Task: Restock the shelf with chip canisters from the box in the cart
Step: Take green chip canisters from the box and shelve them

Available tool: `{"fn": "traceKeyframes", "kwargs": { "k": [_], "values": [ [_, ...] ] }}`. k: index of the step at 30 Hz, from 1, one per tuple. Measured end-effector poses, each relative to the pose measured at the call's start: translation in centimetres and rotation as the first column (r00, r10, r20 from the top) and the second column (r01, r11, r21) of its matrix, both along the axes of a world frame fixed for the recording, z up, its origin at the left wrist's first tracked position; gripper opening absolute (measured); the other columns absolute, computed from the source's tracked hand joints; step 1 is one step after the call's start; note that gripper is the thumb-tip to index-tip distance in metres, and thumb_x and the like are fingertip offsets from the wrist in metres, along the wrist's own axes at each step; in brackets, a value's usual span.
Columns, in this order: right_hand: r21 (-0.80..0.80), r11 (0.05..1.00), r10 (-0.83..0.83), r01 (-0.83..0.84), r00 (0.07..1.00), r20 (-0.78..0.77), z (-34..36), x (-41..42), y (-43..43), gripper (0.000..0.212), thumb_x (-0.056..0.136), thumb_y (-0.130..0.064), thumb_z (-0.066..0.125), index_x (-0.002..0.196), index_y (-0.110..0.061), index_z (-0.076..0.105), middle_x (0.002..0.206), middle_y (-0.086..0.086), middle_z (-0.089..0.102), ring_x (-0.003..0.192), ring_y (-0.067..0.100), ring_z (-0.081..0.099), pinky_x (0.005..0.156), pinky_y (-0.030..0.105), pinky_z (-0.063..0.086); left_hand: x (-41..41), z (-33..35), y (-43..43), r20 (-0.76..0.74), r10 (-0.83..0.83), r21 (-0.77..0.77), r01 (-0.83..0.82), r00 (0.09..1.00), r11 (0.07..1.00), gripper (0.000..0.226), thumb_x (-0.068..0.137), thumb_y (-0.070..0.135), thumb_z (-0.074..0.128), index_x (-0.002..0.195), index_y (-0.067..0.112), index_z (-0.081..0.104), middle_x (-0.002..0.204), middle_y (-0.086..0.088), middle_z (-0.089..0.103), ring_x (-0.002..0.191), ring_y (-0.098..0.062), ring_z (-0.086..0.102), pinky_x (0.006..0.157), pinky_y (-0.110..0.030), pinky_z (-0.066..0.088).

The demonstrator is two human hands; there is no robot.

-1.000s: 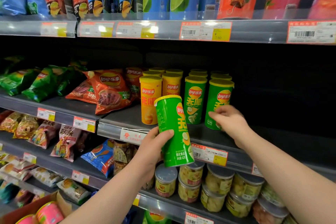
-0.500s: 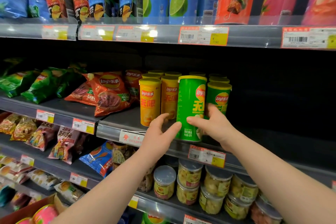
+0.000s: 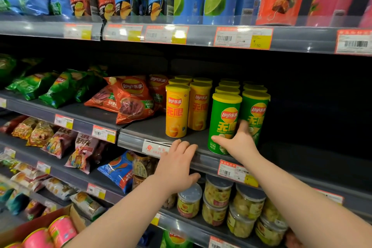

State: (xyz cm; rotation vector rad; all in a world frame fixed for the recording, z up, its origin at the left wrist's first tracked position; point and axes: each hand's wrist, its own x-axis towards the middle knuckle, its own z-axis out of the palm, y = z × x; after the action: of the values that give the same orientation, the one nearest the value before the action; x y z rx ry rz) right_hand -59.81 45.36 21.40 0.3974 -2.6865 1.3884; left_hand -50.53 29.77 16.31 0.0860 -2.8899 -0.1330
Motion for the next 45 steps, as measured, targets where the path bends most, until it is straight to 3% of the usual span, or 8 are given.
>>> {"fn": "traceKeyframes", "kwargs": {
  "k": [4,14,21,26,29,34,39,45],
  "values": [
    [0.056,0.998,0.025,-0.027,0.999,0.036,-0.3,0.0,0.3,0.070,0.076,-0.026,0.074,0.129,-0.012,0.030,0.126,0.012,0.051,0.114,0.030,0.052,0.088,0.033,0.040,-0.1,-0.3,0.0,-0.006,-0.009,0.017,0.009,1.000,1.000,0.080,0.084,0.051,0.057,0.148,0.023,0.019,0.150,0.002,0.023,0.143,-0.025,0.009,0.110,-0.047,0.030],
    [0.104,0.994,-0.022,0.023,1.000,-0.009,-0.4,0.6,-0.1,0.072,0.076,-0.034,0.076,0.128,-0.011,0.032,0.130,0.012,0.049,0.118,0.032,0.050,0.092,0.038,0.042,0.2,-0.3,0.0,-0.005,-0.033,0.020,0.034,0.999,0.999,0.081,0.085,0.049,0.057,0.150,0.023,0.015,0.151,0.001,0.021,0.144,-0.024,0.005,0.111,-0.046,0.030],
    [0.122,0.992,-0.023,0.026,1.000,-0.021,-0.1,1.0,0.2,0.073,0.076,-0.034,0.076,0.131,-0.011,0.034,0.129,0.013,0.052,0.118,0.031,0.052,0.092,0.038,0.043,0.6,0.0,-0.4,0.052,-0.052,-0.019,0.053,0.997,0.998,0.084,0.088,0.049,0.055,0.152,0.022,0.007,0.158,-0.001,0.009,0.146,-0.026,-0.001,0.115,-0.049,0.021],
    [0.206,0.978,0.000,0.041,0.980,-0.198,-0.4,2.6,1.2,0.051,0.081,-0.035,0.070,0.122,-0.015,0.046,0.113,0.001,0.051,0.105,0.022,0.055,0.086,0.038,0.048,1.8,-0.5,-0.8,-0.013,-0.068,-0.069,0.067,0.998,0.995,0.068,0.090,0.048,0.051,0.146,0.019,0.027,0.157,-0.007,0.014,0.145,-0.028,0.008,0.115,-0.044,0.021],
    [0.440,0.898,0.162,0.006,0.925,-0.344,-1.1,4.2,1.2,0.029,0.087,-0.038,0.061,0.110,-0.021,0.054,0.109,-0.003,0.053,0.104,0.021,0.054,0.085,0.037,0.047,2.8,-1.4,-1.3,-0.028,-0.088,-0.073,0.086,0.996,0.994,0.062,0.090,0.047,0.051,0.141,0.017,0.035,0.148,-0.007,0.029,0.135,-0.026,0.028,0.107,-0.038,0.033],
    [0.705,0.700,0.415,-0.116,0.869,-0.270,-3.4,6.9,-0.7,0.033,0.091,-0.044,0.051,0.120,-0.027,0.052,0.119,-0.004,0.053,0.115,0.021,0.048,0.093,0.033,0.041,5.0,-2.8,-2.3,0.072,-0.074,-0.091,0.081,0.995,0.993,0.055,0.090,0.046,0.049,0.136,0.017,0.041,0.132,-0.003,0.043,0.120,-0.025,0.043,0.094,-0.037,0.041],
    [0.828,0.531,0.495,-0.178,0.859,-0.132,-6.0,9.2,-3.2,0.037,0.090,-0.041,0.047,0.123,-0.026,0.051,0.126,-0.001,0.052,0.119,0.023,0.048,0.096,0.035,0.040,8.0,-4.2,-4.1,0.191,0.002,-0.087,0.015,0.982,0.996,0.042,0.091,0.044,0.048,0.118,0.011,0.049,0.119,-0.007,0.049,0.112,-0.028,0.048,0.083,-0.038,0.042],
    [0.870,0.420,0.571,-0.259,0.820,-0.032,-8.5,12.3,-7.8,0.039,0.090,-0.041,0.048,0.125,-0.023,0.050,0.127,0.001,0.051,0.119,0.025,0.048,0.096,0.036,0.041,12.2,-6.9,-8.1,0.279,0.077,-0.076,-0.058,0.957,0.995,0.046,0.091,0.046,0.049,0.121,0.011,0.049,0.121,-0.009,0.048,0.114,-0.030,0.047,0.087,-0.041,0.043]
  ]
}}
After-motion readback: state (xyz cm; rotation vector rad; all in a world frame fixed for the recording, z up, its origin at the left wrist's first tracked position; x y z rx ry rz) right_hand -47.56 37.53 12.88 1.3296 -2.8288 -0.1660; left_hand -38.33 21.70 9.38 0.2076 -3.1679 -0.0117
